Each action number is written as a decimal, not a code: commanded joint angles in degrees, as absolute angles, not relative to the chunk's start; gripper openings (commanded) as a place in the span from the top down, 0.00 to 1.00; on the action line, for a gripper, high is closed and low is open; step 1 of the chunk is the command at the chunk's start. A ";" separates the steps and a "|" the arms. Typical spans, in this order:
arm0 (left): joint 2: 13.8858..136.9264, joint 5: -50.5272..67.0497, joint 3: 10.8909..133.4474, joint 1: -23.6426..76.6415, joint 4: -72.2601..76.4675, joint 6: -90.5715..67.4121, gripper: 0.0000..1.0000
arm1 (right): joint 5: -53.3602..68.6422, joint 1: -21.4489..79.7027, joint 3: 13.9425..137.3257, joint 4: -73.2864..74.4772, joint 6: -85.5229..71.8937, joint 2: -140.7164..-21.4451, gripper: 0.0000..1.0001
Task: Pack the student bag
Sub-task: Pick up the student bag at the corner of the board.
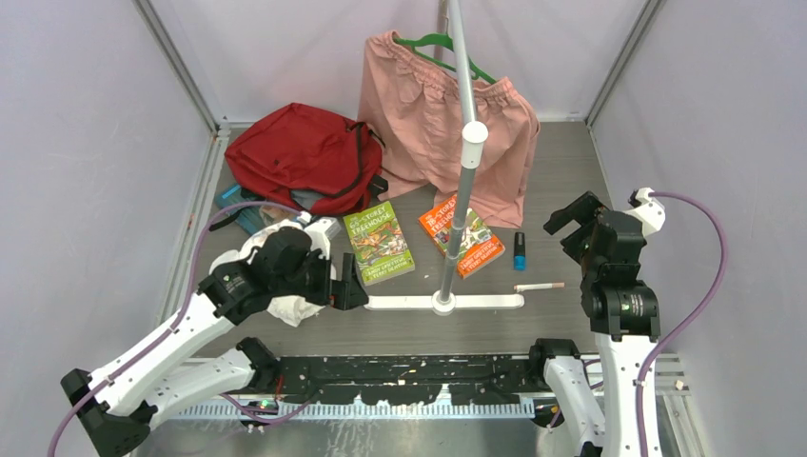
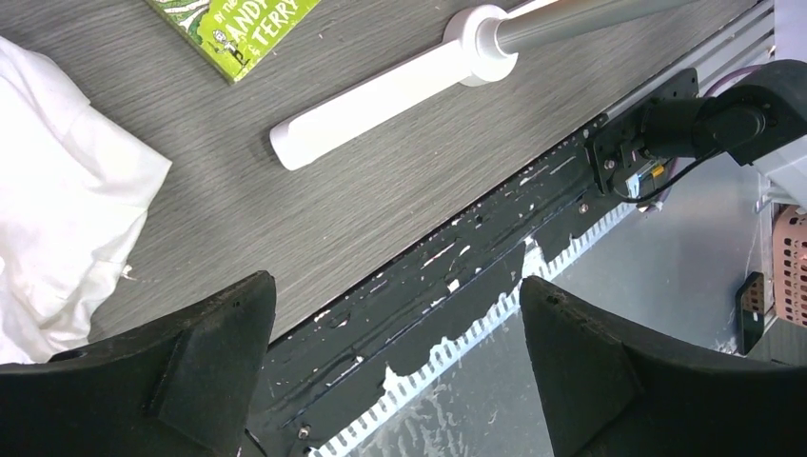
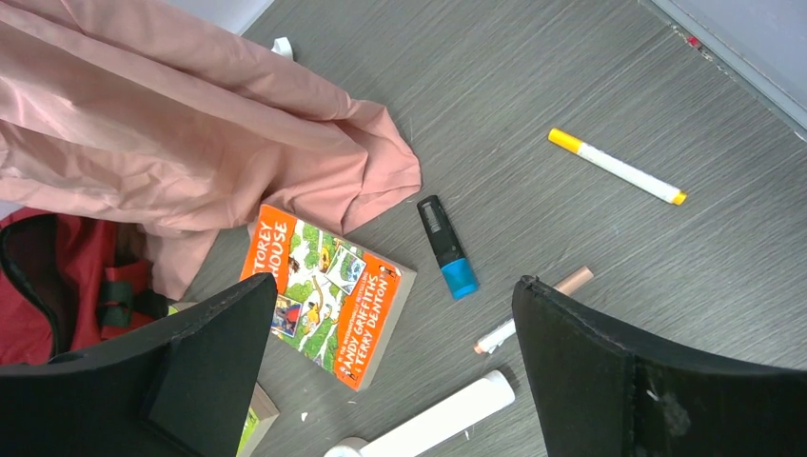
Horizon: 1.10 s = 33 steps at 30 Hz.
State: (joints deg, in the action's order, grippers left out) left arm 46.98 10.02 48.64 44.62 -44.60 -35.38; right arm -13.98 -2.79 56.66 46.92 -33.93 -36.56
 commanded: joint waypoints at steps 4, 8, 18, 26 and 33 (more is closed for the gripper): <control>46.95 6.70 52.34 44.82 -46.15 -35.73 0.00 | -13.46 -2.72 56.31 44.59 -35.09 -36.50 0.00; 47.55 5.73 52.48 45.84 -47.35 -35.57 0.00 | -12.99 -2.72 56.16 44.39 -34.99 -36.18 0.00; 58.48 -13.77 54.21 60.75 -53.54 -37.81 0.00 | -15.04 -2.72 56.17 45.47 -34.87 -34.57 0.00; 63.26 -13.33 53.18 63.11 -44.63 -40.51 0.00 | -12.68 -2.72 57.39 46.37 -32.02 -33.90 0.00; 64.35 -17.76 57.77 59.97 -51.31 -42.15 0.00 | -12.42 -2.72 59.93 46.57 -29.45 -31.35 0.00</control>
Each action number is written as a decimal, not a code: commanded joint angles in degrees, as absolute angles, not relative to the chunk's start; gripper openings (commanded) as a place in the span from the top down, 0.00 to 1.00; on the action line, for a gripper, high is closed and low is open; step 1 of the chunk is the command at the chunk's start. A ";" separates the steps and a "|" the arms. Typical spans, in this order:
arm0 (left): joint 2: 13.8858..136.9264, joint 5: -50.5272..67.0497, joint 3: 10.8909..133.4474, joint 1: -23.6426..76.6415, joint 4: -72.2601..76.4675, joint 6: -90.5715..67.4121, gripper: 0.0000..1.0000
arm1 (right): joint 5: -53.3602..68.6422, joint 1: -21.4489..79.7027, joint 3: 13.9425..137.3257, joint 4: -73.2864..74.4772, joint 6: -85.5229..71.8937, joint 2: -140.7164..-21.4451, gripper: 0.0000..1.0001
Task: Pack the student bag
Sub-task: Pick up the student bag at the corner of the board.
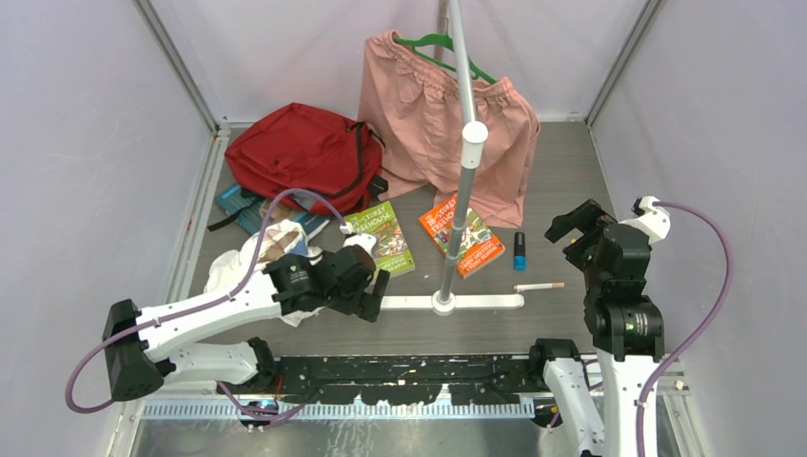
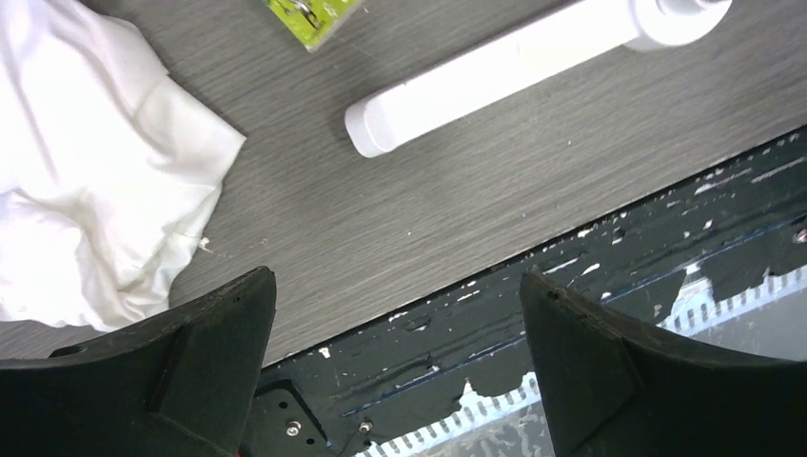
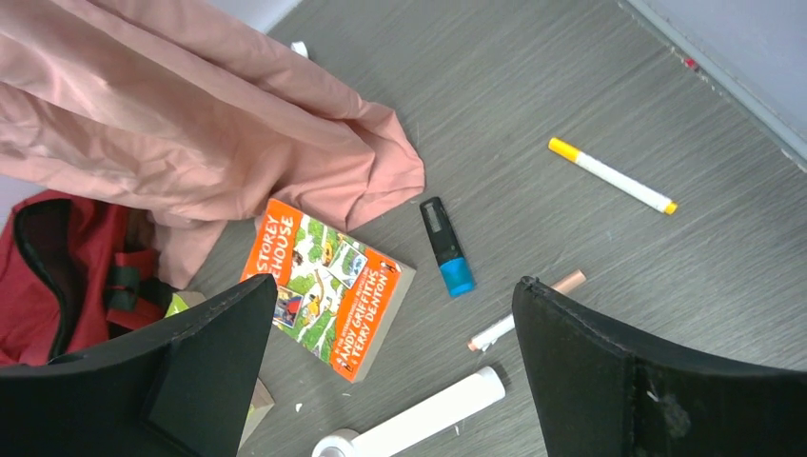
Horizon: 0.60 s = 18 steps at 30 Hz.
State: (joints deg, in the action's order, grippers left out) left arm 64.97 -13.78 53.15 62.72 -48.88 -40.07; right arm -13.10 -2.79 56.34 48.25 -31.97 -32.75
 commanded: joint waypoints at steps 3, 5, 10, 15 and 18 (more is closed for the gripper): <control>63.19 -21.44 57.01 55.25 -53.64 -45.12 0.00 | -12.48 -2.72 60.29 47.33 -29.73 -30.93 0.00; 60.96 -23.91 54.37 55.11 -50.91 -46.04 0.00 | -12.32 -2.72 60.09 47.61 -29.88 -30.40 0.00; 56.06 -18.66 48.36 55.11 -43.20 -46.99 0.00 | -12.26 -2.72 59.93 48.72 -29.90 -29.45 0.00; 56.45 -12.68 44.43 55.11 -40.47 -50.60 0.00 | -13.24 -2.77 58.92 49.54 -29.03 -28.95 0.00; 55.05 -12.80 43.11 55.11 -39.84 -52.09 0.00 | -12.78 -2.72 59.33 50.07 -28.64 -29.14 0.00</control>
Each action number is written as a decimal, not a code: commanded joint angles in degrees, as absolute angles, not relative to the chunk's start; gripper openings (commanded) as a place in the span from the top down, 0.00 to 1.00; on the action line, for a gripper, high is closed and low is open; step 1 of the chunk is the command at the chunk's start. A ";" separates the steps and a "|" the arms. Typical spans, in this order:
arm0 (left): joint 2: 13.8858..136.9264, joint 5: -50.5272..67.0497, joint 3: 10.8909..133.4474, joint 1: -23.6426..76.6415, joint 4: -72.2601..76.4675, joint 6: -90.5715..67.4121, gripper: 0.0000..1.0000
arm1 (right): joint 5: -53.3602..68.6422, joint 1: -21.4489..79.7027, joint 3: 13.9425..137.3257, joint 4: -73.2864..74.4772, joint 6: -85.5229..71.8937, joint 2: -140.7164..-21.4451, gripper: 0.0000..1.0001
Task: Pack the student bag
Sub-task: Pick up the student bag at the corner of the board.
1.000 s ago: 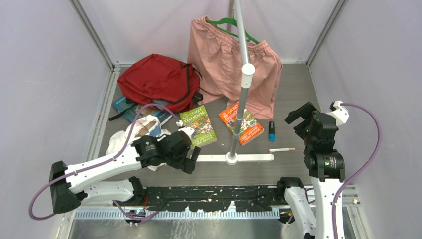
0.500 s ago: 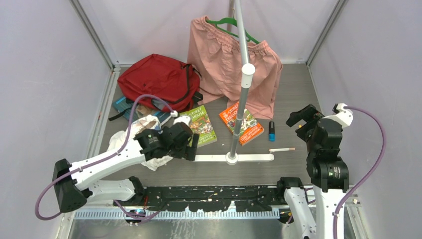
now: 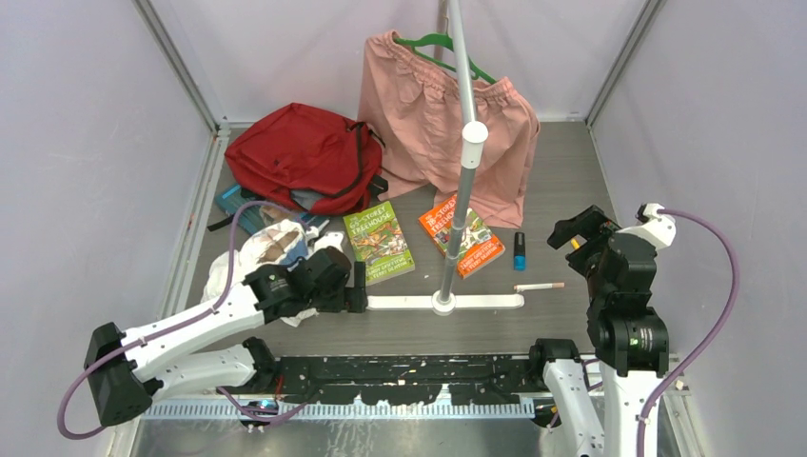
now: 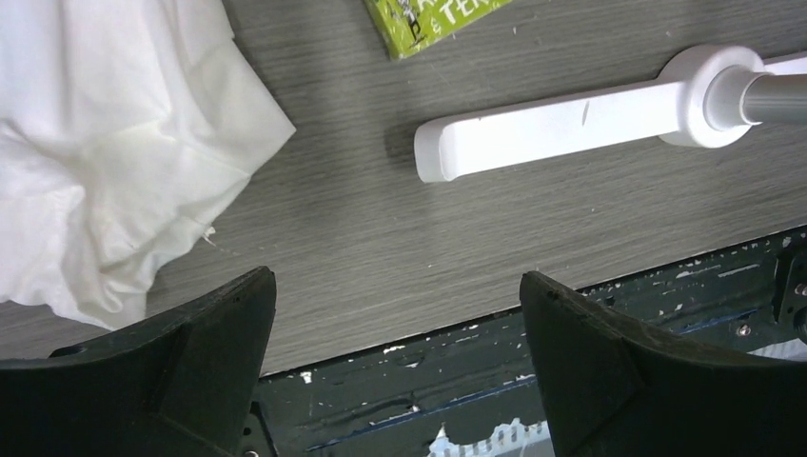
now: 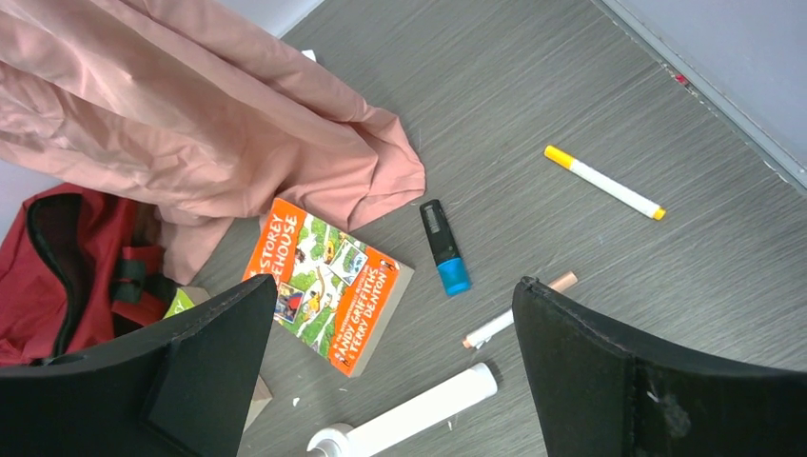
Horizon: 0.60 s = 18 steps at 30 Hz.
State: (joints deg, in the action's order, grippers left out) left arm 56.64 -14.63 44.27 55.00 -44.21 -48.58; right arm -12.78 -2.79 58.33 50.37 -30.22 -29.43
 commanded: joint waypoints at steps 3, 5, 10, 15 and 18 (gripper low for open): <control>53.02 -15.32 43.95 54.98 -41.35 -52.13 0.00 | -10.31 -2.73 62.87 50.40 -28.48 -29.77 0.00; 52.06 -17.16 46.04 54.30 -44.44 -50.78 0.00 | -4.24 -2.72 69.53 50.93 -28.22 -31.62 0.00; 50.68 -16.11 51.92 47.41 -49.34 -45.83 0.00 | 8.15 -2.07 88.67 47.30 -27.89 -38.41 0.00; 50.58 -11.54 54.73 41.45 -50.45 -41.73 0.00 | 21.98 -1.33 104.30 44.21 -30.18 -46.54 0.00; 50.80 -10.99 55.36 41.12 -51.35 -41.14 0.00 | 29.33 -1.34 108.03 40.78 -32.78 -48.50 0.00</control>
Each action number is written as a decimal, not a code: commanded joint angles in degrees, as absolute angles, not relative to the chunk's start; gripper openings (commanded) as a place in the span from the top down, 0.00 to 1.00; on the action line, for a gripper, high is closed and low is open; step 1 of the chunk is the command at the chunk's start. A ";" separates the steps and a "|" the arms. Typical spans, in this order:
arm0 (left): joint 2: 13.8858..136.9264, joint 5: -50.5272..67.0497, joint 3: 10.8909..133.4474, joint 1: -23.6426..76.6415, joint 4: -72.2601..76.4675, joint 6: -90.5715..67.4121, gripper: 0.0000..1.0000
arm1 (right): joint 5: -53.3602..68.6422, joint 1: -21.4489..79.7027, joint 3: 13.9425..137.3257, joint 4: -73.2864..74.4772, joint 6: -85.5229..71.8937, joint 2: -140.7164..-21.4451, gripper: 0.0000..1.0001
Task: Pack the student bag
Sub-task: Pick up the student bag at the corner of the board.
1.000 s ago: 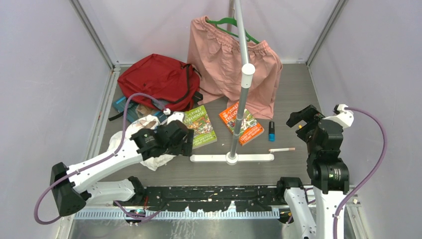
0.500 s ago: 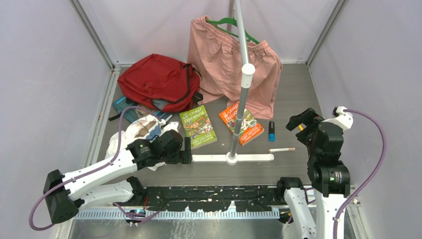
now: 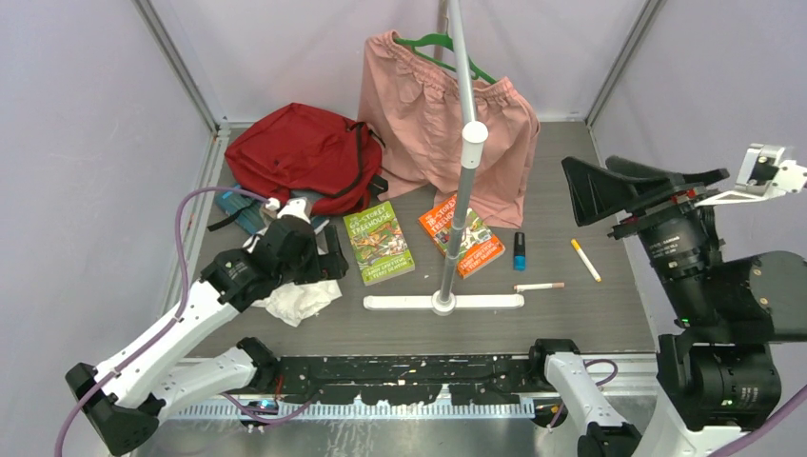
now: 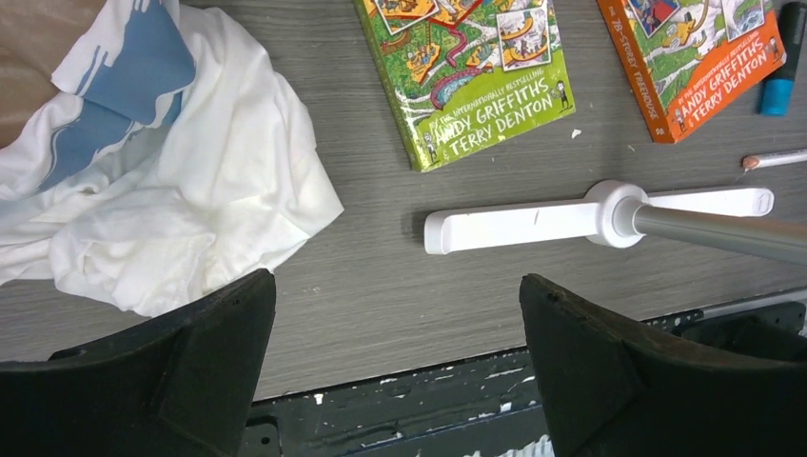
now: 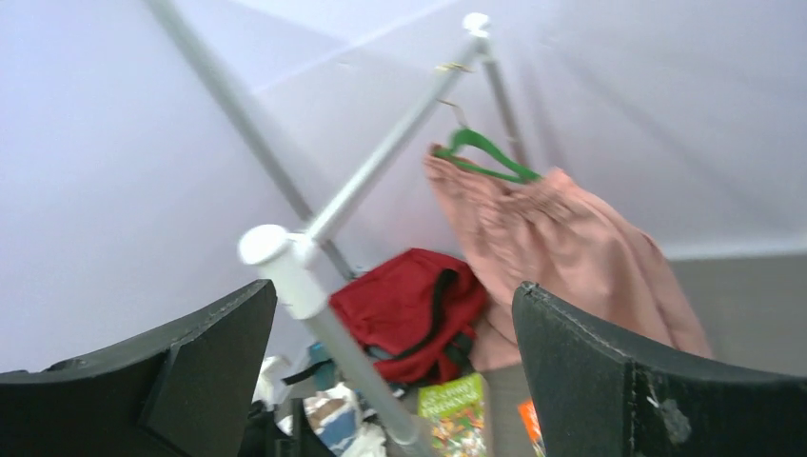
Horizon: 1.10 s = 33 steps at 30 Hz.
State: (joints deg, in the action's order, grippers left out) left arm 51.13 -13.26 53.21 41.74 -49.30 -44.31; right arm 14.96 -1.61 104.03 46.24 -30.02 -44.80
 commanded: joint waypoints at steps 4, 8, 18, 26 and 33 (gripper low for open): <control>49.93 -10.20 54.86 41.05 -51.33 -41.13 0.00 | 36.97 -1.33 108.84 33.94 -38.52 -49.46 0.00; 48.65 -10.72 55.52 40.97 -51.76 -41.03 0.00 | 40.06 -1.37 107.37 31.30 -40.36 -48.63 0.00; 69.10 -12.16 81.18 23.54 -61.10 -26.87 0.00 | 32.62 -1.33 100.56 37.68 -37.02 -45.69 0.00; 88.93 -10.71 95.37 22.75 -53.98 -14.37 0.01 | 26.93 -1.37 100.94 42.82 -34.96 -45.31 0.00; 98.08 -10.23 98.93 26.18 -45.55 -8.12 0.01 | 24.61 -1.39 100.99 47.62 -34.26 -46.52 0.00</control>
State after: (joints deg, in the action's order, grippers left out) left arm 94.65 -11.18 93.43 24.88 -51.72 -13.85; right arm 26.33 -1.56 100.71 46.33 -35.59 -45.78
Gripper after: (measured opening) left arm 0.996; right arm 0.996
